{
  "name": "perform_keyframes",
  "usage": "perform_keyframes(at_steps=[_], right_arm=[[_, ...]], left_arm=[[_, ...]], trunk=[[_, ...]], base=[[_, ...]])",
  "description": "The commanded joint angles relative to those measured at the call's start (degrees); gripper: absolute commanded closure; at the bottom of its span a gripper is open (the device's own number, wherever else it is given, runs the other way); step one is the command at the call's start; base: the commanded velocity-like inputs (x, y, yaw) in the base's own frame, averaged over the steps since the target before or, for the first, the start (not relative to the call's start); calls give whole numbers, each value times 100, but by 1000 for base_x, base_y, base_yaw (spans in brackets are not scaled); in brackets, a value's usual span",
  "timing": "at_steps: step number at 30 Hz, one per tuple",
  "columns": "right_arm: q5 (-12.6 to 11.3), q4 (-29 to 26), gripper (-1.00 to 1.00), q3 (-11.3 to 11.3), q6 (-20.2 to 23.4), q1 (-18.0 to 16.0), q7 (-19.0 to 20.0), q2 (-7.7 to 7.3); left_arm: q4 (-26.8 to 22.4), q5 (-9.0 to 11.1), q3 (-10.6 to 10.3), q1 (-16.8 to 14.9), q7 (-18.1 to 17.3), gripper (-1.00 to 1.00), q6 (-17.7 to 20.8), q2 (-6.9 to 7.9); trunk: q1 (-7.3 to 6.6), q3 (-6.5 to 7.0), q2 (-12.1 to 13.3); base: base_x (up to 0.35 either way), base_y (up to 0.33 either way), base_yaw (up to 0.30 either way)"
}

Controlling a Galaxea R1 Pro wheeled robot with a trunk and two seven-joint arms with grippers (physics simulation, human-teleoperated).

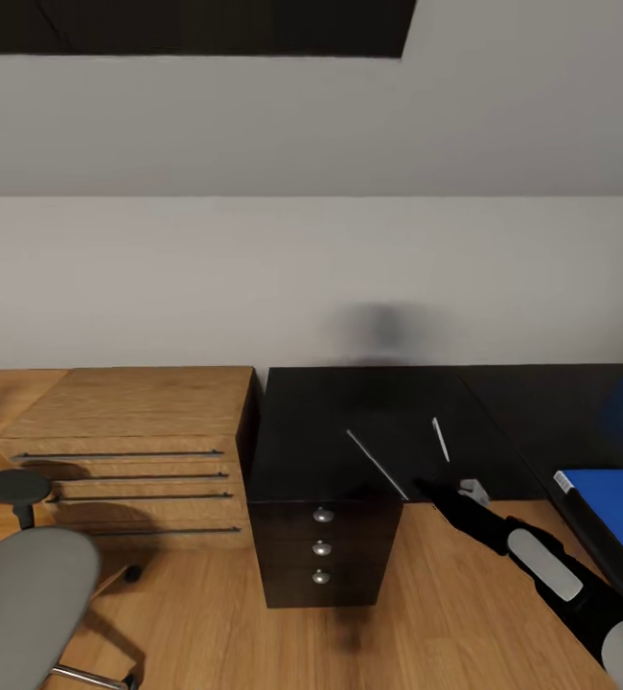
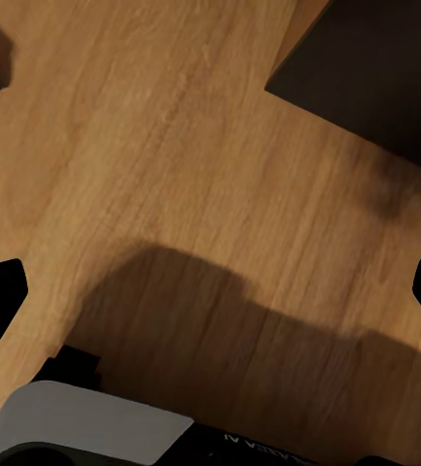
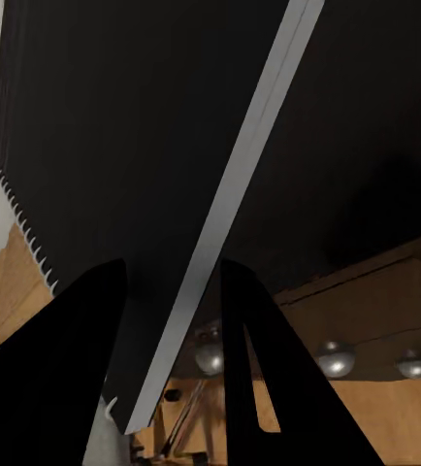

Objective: In the bedroom, organize the workspace by keeping the computer under the desk, ensuring the monitor is on the desk, placing the keyboard on the desk next to the monitor, placing the mouse on the desk next to the keyboard, moving the folder from the swivel chair onto the desk next to the mouse, stacking the notebook on top of the folder with the pen on top of the notebook, and positioning the swivel chair next to the desk.

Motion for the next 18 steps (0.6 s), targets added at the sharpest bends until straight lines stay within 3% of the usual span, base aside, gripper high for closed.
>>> perform_keyframes(at_steps=[1,5,7,10,18], right_arm=[[-59,-33,100,29,33,-3,-35,-81],[-214,-67,100,23,69,2,-57,-184],[-457,-77,100,26,82,13,10,-229],[-611,-82,100,22,89,31,193,-260],[-698,-78,100,32,148,39,413,-268]], left_arm=[[3,61,-37,-4,23,-100,-30,7],[5,62,-30,-4,22,-100,-30,9],[7,61,-28,-4,18,-100,-30,6],[7,62,-32,-4,16,-100,-30,3],[7,58,-34,-4,15,-100,-30,2]], trunk=[[0,-5,-2],[0,-5,-2],[0,-5,-2],[0,-5,-2],[0,-5,-2]], base=[[0,0,0],[0,0,0],[0,0,0],[0,0,0],[0,0,-129]])
